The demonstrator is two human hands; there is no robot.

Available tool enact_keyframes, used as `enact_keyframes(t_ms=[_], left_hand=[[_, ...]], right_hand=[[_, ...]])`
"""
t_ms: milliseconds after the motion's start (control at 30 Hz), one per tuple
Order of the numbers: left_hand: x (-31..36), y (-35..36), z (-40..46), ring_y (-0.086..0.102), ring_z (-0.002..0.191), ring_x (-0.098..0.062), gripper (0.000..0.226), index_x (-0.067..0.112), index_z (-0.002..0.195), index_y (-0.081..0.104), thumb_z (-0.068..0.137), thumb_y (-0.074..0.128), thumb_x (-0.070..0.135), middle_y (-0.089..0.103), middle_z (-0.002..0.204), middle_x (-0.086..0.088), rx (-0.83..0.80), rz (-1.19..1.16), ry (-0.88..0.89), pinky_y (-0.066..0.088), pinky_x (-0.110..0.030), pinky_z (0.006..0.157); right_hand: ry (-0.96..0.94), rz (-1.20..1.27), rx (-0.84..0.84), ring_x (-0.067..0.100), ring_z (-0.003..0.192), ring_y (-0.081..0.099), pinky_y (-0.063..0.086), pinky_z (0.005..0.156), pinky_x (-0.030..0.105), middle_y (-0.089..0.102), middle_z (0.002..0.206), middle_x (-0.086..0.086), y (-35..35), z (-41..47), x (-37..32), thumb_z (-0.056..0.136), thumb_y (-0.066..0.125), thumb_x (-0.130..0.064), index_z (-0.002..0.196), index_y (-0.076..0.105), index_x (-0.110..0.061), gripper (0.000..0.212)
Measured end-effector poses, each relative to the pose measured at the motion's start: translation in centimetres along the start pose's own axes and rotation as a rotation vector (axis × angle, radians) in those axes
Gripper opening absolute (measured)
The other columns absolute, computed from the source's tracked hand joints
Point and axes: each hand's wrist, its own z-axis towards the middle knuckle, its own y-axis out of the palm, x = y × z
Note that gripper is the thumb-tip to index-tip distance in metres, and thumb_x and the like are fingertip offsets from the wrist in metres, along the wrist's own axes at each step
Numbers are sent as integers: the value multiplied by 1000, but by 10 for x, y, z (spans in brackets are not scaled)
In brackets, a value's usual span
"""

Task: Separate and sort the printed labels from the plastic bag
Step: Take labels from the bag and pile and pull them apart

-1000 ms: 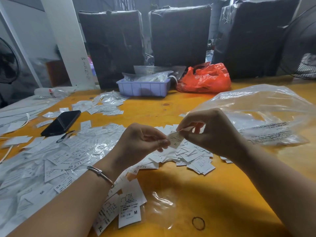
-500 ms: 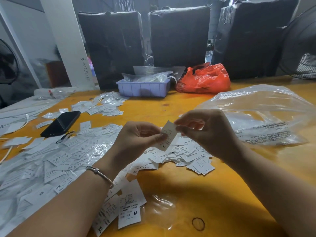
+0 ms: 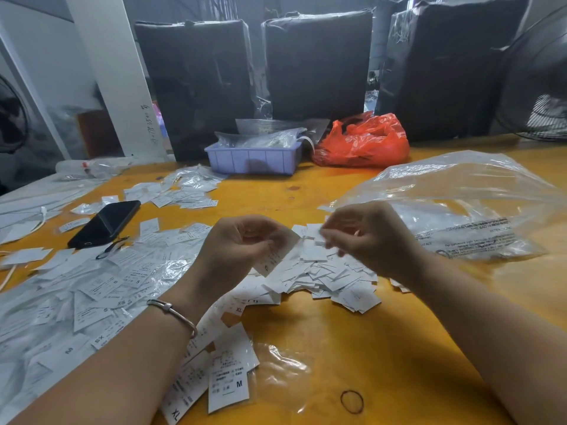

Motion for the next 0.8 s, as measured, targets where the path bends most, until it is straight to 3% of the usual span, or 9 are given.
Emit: enact_keyframes(t_ms=[100, 167, 200, 300, 433, 500, 600, 800], left_hand=[[-3, -7, 3, 67, 88, -2, 28, 28, 92, 72, 90, 59, 3, 73, 91, 12, 153, 117, 23, 53, -13, 67], [-5, -8, 4, 66, 80, 1, 19, 24, 84, 70, 88, 58, 11, 70, 81, 13, 238, 239, 1, 52, -14, 62], [-6, -8, 4, 65, 74, -3, 18, 23, 77, 69, 86, 57, 12, 69, 73, 11, 269, 327, -26, 52, -22, 60], [-10, -13, 5, 58, 64, -20, 27, 16, 62, 63, 81, 44, 10, 61, 59, 1, 321, 608, -120, 41, -29, 54], [-15, -19, 6, 55, 77, -27, 27, 12, 62, 63, 78, 43, 3, 62, 69, -3, 258, 851, -294, 42, -36, 73], [-17, -17, 6, 54, 89, -27, 29, 14, 65, 67, 78, 43, 2, 65, 79, -1, 203, 901, -359, 40, -39, 81], [-17, -13, 5, 47, 106, -25, 32, 20, 74, 70, 78, 44, 2, 57, 93, 9, 161, 923, -355, 34, -40, 85], [-15, -9, 5, 43, 113, -22, 27, 27, 77, 67, 81, 49, 6, 58, 108, 2, 203, 805, -218, 34, -42, 95]], right_hand=[[284, -504, 6, 22, 66, 63, 47, 56, 27, 67, 69, 3, -17, 6, 21, 84, 61, -22, 70, 68, -14, 18], [454, -676, 76, 25, 72, 63, 46, 58, 27, 67, 78, 5, -26, 9, 34, 85, 58, -21, 78, 68, -14, 14], [503, -721, 123, 27, 77, 62, 48, 61, 28, 68, 85, 7, -30, 11, 39, 85, 57, -18, 85, 68, -14, 12], [607, -747, 264, 32, 94, 57, 47, 74, 32, 63, 107, 12, -38, 12, 55, 83, 57, -12, 100, 65, -12, 19], [659, -878, 51, 31, 110, 48, 42, 89, 38, 58, 115, 11, -38, 8, 73, 85, 65, -36, 103, 63, -13, 29], [706, -810, 20, 32, 109, 49, 44, 88, 38, 61, 110, 12, -38, 8, 79, 84, 68, -39, 99, 65, -11, 31], [701, -744, 110, 33, 100, 55, 51, 83, 38, 64, 102, 12, -39, 9, 83, 85, 67, -21, 92, 71, -12, 12], [602, -736, 212, 34, 89, 55, 49, 75, 37, 65, 88, 14, -38, 8, 81, 82, 57, -9, 77, 71, -10, 15]])
